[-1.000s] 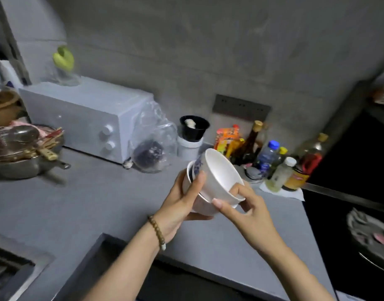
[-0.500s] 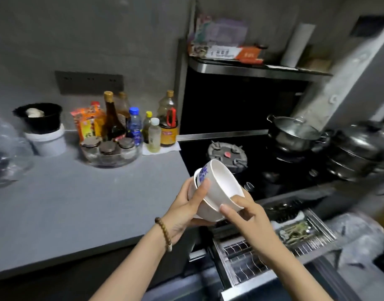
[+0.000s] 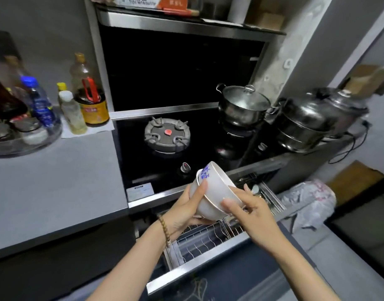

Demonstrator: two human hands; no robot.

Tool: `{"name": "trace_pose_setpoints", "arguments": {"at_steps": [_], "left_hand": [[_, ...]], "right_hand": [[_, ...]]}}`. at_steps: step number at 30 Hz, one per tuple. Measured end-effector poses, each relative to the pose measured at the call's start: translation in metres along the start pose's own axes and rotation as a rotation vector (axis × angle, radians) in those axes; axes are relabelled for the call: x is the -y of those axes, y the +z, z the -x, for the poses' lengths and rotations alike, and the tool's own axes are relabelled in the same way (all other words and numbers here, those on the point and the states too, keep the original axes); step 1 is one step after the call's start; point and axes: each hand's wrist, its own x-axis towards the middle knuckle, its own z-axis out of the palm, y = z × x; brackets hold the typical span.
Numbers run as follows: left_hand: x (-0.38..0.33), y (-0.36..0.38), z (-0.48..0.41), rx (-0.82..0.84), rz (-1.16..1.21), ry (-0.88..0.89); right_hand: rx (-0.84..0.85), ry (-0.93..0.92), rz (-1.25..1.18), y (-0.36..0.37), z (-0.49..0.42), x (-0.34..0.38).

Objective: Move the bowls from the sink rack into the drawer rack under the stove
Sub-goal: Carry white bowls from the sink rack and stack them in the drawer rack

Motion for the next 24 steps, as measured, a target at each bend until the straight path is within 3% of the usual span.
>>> {"name": "trace_pose_setpoints", "arguments": {"at_steps": [9, 24], "left_hand": [[0.045, 0.006, -0.051, -0.006, -0.010, -0.116], [0.149, 0.017, -0.186, -0.392, -0.092, -0.239]], "right_hand": [[-0.039, 0.124, -0.204, -0.015, -0.010, -0.067], [0.266, 0.474, -0.374, -0.061, -0.086, -0.230]]}}
